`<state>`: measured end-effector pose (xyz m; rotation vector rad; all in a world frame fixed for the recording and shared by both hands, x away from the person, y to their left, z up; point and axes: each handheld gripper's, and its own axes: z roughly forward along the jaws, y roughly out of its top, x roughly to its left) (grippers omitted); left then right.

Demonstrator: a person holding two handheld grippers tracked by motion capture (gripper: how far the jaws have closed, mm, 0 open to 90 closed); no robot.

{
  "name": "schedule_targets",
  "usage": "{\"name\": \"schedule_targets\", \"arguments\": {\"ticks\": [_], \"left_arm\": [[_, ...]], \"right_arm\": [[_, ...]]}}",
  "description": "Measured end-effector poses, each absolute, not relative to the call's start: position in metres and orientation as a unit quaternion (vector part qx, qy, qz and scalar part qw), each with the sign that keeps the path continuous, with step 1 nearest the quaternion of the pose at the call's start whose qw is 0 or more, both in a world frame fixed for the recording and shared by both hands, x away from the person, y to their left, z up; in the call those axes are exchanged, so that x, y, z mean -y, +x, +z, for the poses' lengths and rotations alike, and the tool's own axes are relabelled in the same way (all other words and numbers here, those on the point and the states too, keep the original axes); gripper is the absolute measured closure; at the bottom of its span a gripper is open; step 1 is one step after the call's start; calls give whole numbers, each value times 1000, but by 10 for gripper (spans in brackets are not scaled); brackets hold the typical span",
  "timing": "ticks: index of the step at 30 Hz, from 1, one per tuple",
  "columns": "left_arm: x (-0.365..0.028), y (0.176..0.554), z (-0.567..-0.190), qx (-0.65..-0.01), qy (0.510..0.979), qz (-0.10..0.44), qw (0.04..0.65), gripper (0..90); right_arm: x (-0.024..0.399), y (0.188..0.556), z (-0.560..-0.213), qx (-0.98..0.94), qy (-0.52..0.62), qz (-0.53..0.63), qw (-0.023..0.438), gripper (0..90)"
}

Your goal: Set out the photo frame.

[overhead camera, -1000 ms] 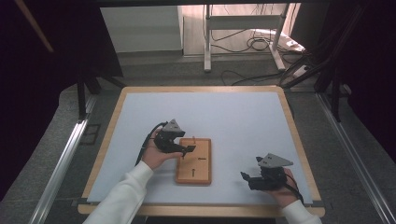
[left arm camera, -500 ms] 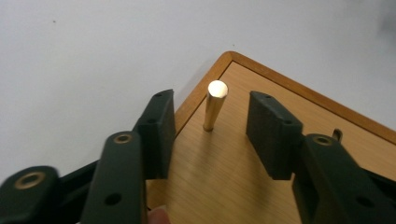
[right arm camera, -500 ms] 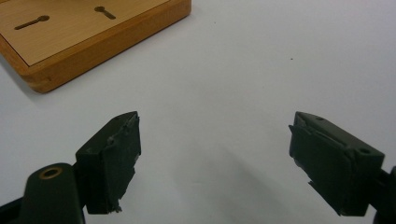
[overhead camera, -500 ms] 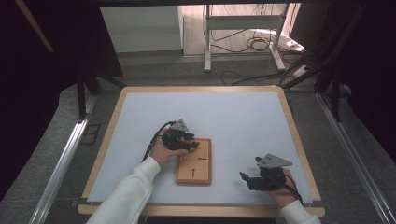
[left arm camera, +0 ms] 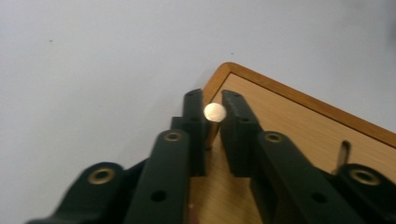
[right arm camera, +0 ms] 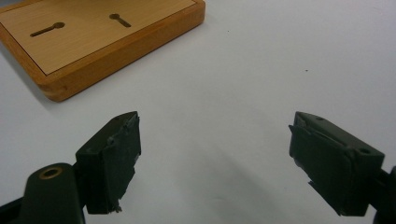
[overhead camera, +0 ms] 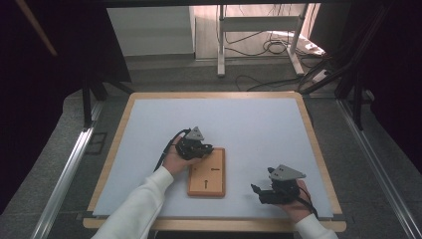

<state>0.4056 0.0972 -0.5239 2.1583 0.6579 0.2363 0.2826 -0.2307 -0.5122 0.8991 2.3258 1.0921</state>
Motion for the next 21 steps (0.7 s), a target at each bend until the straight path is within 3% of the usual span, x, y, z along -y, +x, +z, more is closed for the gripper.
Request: {"name": "schedule_targets", "arguments": {"ticks": [21], "left_arm": [[-99,414,-521,-292,860,44,416,837]], "right_arm": [[195,265,-504,-863,239,371,245,158]]}}
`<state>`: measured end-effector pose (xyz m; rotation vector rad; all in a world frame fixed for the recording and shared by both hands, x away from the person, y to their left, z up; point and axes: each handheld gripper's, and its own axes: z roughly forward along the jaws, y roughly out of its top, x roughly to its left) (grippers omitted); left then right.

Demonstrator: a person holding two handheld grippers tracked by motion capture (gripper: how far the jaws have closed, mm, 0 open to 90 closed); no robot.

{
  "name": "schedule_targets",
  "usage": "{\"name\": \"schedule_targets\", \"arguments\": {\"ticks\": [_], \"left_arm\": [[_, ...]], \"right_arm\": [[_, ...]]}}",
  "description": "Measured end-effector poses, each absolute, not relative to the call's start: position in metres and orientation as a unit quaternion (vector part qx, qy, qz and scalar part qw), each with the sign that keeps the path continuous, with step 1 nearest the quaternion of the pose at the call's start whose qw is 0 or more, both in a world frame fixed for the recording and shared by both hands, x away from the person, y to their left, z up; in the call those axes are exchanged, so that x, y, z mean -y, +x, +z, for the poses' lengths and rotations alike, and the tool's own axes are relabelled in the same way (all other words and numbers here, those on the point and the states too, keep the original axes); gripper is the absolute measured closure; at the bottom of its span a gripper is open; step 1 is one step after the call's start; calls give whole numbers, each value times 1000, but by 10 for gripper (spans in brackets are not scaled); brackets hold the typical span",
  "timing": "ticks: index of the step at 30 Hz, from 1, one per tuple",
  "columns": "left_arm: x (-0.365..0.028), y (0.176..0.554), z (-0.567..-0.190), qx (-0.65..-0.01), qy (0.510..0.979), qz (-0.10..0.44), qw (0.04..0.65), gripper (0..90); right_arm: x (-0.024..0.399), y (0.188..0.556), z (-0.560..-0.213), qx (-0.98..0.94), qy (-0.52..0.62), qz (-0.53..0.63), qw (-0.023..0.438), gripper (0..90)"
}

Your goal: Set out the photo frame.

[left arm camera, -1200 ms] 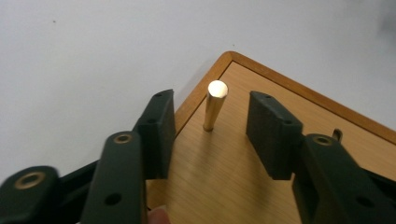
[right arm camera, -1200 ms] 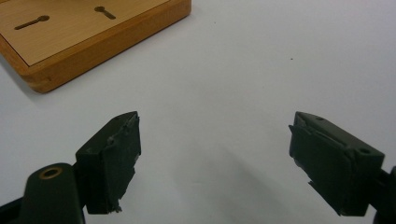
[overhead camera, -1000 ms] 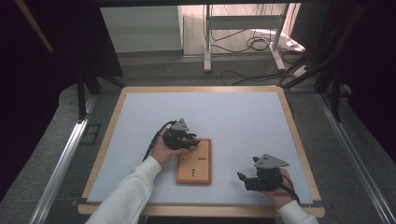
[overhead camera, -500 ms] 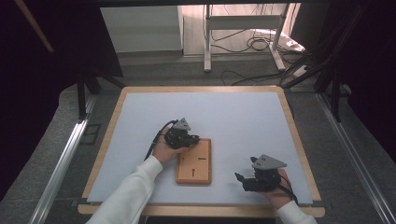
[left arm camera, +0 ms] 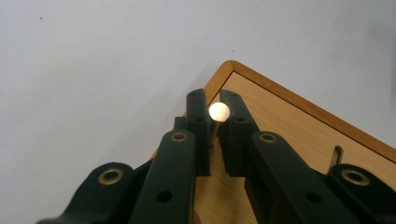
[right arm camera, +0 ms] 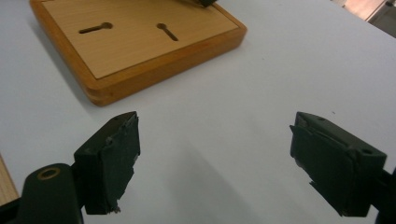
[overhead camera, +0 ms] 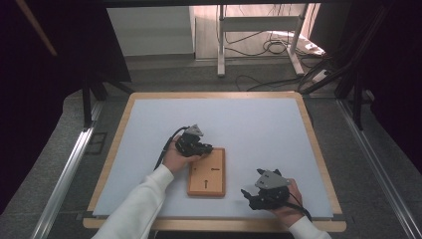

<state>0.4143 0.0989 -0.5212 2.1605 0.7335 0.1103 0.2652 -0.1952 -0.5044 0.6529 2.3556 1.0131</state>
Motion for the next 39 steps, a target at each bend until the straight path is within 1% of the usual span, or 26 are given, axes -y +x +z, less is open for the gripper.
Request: {"name": "schedule_targets", "arguments": {"ticks": [6,14,23,30,39], "left_arm": [[-101,419,-521,-293,861,24,415,833],[-104,425,-522,-303,854,0,423,829],[-105,428,-522,-310,851,-16,423,826],[-107,432,-522,-312,850,-30,423,821],[-107,431,-522,-316,848,-31,425,821]], "right_arm": [[174,261,-506,-871,218,365,246,136],[154,259,-505,-876,197,361,251,135],[123,255,-516,-896,157,329,255,124],[98,256,-522,-901,129,301,283,130],[88,261,-527,-899,127,281,311,159]]}}
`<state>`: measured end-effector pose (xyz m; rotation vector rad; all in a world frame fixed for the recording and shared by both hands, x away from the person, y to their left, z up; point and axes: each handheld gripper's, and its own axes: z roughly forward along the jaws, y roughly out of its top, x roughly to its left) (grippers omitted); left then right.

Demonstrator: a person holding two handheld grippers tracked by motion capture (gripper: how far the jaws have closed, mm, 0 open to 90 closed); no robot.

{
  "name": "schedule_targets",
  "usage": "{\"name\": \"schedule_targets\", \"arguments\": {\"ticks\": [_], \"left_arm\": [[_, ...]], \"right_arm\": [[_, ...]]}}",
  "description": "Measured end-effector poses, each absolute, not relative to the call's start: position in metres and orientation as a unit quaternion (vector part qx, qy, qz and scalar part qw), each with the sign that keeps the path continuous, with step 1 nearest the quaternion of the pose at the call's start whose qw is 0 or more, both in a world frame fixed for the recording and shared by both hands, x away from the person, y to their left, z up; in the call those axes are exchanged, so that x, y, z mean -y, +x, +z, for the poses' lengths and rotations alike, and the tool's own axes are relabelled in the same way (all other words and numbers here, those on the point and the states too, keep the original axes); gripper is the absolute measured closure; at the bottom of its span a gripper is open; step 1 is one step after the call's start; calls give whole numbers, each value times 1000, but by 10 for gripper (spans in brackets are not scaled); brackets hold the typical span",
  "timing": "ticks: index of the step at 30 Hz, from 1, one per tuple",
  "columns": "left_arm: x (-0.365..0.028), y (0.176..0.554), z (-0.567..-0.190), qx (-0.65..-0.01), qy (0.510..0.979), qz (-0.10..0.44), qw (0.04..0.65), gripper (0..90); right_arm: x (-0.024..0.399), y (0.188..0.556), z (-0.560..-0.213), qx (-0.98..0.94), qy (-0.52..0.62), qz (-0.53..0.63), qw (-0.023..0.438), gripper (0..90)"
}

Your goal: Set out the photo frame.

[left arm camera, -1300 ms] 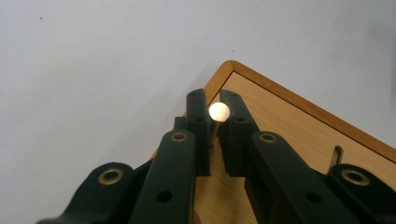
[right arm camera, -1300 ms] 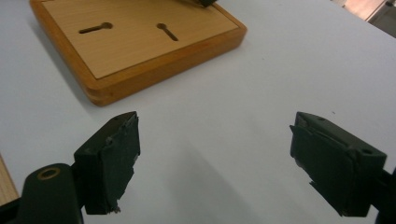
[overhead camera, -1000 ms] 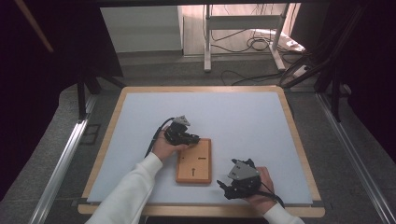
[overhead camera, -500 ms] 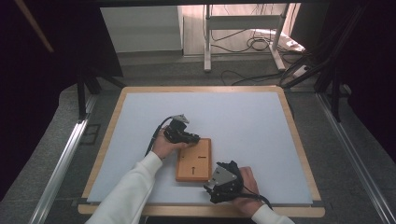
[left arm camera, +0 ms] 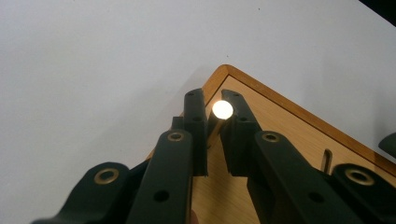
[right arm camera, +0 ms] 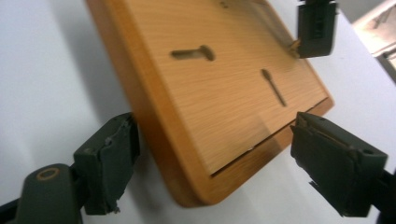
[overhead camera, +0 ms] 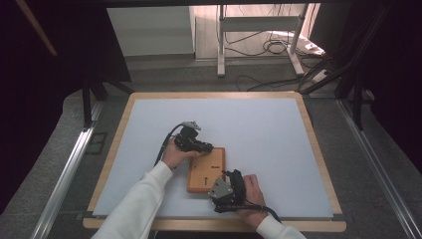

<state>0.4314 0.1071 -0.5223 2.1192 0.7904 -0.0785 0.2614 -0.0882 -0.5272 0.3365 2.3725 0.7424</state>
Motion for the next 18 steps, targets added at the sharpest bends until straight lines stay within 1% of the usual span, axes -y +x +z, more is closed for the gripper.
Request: {"name": "schedule_targets", "arguments": {"ticks": [5,7,9,13,18], "left_arm": [[-106,430,-522,-315,849,-19,424,827],[-106,429,-522,-316,848,-13,426,833],[-106,429,-522,-316,847,-11,426,835],[-106,428,-523,-317,846,-2,429,827],[-107,429,-524,-319,843,-4,433,826]], "right_arm": [[83,260,-528,-895,114,271,335,182],[81,256,-526,-890,103,270,352,225],[81,256,-525,-888,101,273,356,242],[84,256,-517,-881,97,275,371,325],[85,259,-513,-883,91,272,373,371]]}}
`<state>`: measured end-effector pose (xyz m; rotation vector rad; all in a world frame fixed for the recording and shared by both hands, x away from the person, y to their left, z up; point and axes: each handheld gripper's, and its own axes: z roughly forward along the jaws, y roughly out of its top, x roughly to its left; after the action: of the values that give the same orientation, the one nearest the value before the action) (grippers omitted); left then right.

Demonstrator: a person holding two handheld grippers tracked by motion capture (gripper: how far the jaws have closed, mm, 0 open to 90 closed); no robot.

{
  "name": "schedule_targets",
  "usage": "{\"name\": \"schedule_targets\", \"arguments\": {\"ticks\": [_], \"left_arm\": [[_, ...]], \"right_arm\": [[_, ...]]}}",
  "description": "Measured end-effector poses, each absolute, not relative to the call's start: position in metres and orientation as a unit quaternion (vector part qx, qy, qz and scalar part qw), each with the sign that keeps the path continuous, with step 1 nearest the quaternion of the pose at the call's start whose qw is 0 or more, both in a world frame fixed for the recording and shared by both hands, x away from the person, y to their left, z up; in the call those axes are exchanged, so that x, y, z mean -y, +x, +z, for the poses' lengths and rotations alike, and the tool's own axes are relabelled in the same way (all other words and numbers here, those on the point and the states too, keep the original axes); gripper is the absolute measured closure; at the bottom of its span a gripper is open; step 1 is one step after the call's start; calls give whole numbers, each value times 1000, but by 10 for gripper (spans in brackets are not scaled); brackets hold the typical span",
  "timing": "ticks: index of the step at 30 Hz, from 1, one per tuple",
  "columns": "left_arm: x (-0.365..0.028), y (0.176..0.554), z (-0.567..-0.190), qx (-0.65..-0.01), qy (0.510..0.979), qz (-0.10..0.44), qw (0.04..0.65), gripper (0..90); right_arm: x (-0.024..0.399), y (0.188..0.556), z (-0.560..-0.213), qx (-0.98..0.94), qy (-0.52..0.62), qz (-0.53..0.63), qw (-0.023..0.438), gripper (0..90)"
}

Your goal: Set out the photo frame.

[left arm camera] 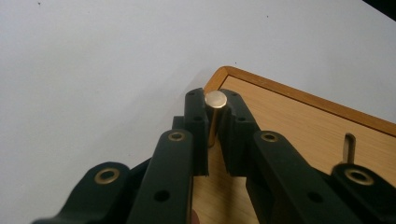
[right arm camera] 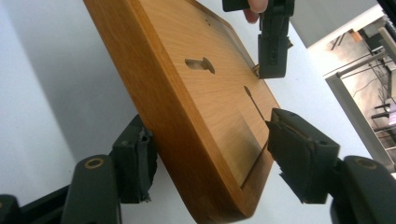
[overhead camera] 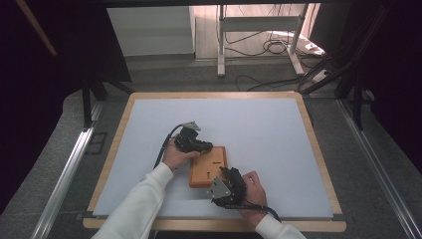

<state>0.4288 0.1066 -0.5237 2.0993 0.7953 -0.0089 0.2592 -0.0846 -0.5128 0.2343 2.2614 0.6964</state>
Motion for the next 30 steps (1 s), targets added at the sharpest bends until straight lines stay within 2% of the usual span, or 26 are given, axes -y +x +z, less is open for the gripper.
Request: {"name": "schedule_targets", "arguments": {"ticks": [5,8,11,13,17,18,19,26,30], "left_arm": [[-107,429,-524,-321,842,-2,434,821],[-107,429,-524,-324,839,-1,437,806],[-108,429,-524,-324,838,2,439,789],[-109,427,-523,-327,838,6,437,737],[-122,420,-515,-344,829,17,441,565],[-126,418,-513,-346,828,22,441,497],[-130,414,-511,-350,827,30,439,497],[-156,392,-506,-365,819,57,439,346],[-170,380,-510,-377,814,56,437,312]], "right_arm": [[81,259,-511,-885,80,270,370,418],[80,257,-508,-878,72,271,388,466],[80,256,-507,-878,68,267,392,476],[82,257,-506,-875,69,271,395,484],[85,258,-503,-873,73,276,395,487],[86,259,-503,-872,77,279,394,487],[86,259,-503,-872,77,279,394,487],[86,259,-502,-873,74,278,394,487],[86,260,-502,-873,73,278,394,487]]}}
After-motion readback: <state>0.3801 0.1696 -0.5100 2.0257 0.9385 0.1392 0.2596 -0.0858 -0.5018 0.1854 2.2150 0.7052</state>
